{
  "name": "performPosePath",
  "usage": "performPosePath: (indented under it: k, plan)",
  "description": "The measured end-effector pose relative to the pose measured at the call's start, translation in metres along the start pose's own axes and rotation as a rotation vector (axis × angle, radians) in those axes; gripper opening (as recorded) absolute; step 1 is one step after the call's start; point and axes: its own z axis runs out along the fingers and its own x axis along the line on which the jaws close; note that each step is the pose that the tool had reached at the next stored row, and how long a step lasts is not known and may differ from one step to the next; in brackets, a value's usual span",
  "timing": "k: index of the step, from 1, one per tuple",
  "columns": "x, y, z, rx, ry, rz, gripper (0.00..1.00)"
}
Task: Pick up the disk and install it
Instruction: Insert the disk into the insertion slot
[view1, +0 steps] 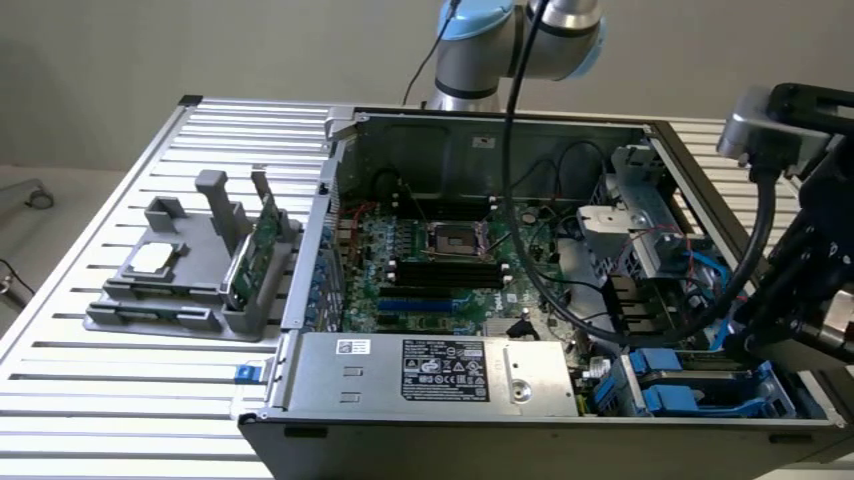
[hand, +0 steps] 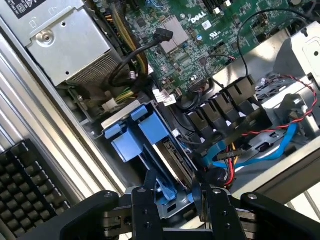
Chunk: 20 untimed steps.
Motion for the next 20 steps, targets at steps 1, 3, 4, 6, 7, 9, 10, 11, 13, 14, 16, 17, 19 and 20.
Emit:
performPosePath:
  k: [1,3,4,6,7,9,10,11,13,14,16,17,19,20]
  plan:
    - [0.0000,0.0000,0.0002,0.0008,0.0004,0.018,0.42]
    - [0.0000,0.0000,0.0005,0.0025,0.0013,0.054,0.42]
    - [0.0000,0.0000,0.0007,0.0034,0.0016,0.072,0.42]
    - [0.0001,0.0000,0.0009,0.0048,0.0022,0.105,0.42]
    - [0.0001,0.0000,0.0009,0.0051,0.0021,0.120,0.42]
    - [0.0000,0.0000,0.0011,0.0053,0.0013,0.149,0.42]
    - [0.0000,0.0001,0.0012,0.0053,0.0008,0.163,0.42]
    - [0.0000,0.0001,0.0013,0.0049,-0.0001,0.176,0.42]
    - [0.0001,0.0001,0.0016,0.0040,-0.0019,0.201,0.42]
    - [0.0000,0.0001,0.0016,0.0037,-0.0026,0.212,0.40]
    - [0.0001,0.0001,0.0017,0.0024,-0.0048,0.236,0.34]
    - [0.0001,0.0001,0.0017,0.0017,-0.0060,0.247,0.27]
    - [0.0002,0.0002,0.0018,-0.0013,-0.0101,0.269,0.27]
    - [0.0003,0.0003,0.0018,-0.0040,-0.0133,0.280,0.27]
